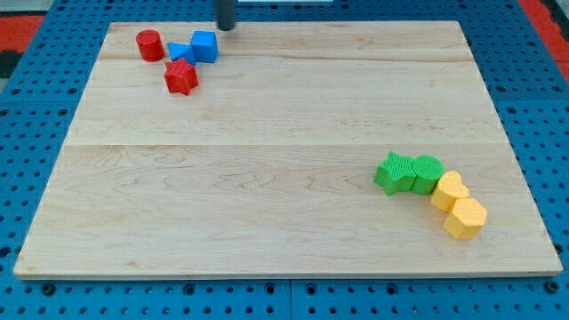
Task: Move the blue cube towards top left
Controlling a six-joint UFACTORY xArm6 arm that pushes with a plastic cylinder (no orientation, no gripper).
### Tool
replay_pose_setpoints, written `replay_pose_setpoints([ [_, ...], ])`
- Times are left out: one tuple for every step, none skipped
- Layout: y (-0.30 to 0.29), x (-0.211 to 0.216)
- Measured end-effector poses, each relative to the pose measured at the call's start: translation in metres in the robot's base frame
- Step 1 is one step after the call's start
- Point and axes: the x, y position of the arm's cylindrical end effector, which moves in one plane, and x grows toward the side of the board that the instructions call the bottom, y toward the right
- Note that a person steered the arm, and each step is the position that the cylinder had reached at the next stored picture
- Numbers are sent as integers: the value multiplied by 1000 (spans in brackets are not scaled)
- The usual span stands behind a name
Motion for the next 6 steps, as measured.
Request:
replay_pose_setpoints([
  [32, 59],
  [30, 110],
  [9, 109],
  [2, 92],
  [-26, 79],
  [-33, 66],
])
